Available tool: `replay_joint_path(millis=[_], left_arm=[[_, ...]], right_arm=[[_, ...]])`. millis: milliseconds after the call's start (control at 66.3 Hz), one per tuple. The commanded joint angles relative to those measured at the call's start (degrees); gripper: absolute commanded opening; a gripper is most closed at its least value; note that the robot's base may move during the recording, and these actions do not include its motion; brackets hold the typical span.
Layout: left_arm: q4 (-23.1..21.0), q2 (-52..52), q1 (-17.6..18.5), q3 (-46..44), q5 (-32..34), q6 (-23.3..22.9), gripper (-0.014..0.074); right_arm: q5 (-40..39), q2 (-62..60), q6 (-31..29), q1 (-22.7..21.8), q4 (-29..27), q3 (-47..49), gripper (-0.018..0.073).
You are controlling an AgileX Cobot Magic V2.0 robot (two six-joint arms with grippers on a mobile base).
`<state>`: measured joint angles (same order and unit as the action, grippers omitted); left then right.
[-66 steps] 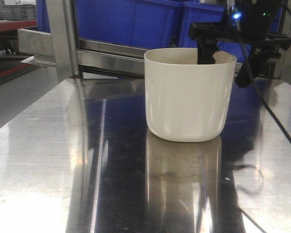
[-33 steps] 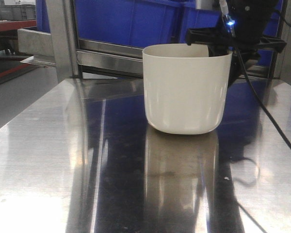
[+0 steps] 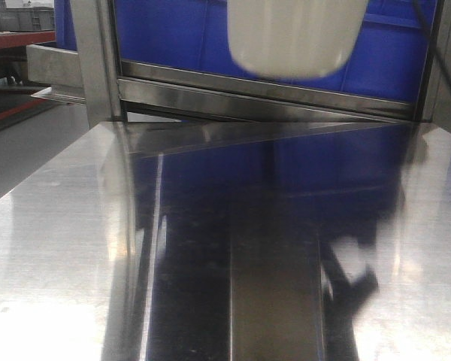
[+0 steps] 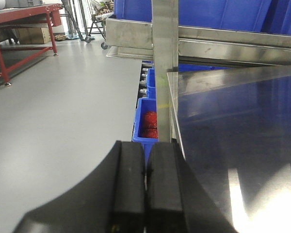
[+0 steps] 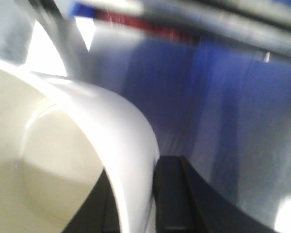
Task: Move white bin to right shelf second layer
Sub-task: 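Close the right gripper on the bin rim and lift it up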
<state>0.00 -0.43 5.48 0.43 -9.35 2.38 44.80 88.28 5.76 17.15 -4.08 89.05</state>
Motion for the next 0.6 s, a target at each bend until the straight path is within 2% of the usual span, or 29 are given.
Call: replay_joint_path(millis=[0,437,588], left_arm=[[0.0,-0.18,0.32,2.11,4.93,-0.18,0.0085],[0.0,-0.18,0.32,2.11,4.93,-0.18,0.0085],[0.0,-0.18,0.32,2.11,4.93,-0.18,0.0085]], right_arm=[[-7.17,-8.61,-0.27,-0.01,0.19,-2.13,0.0052],[-16.11,-39.37,-0.27,-0.01,0.13,-38.17,0.0052],[-17.49,-43.47,-0.27,-0.01,0.13,-42.64,0.0052]])
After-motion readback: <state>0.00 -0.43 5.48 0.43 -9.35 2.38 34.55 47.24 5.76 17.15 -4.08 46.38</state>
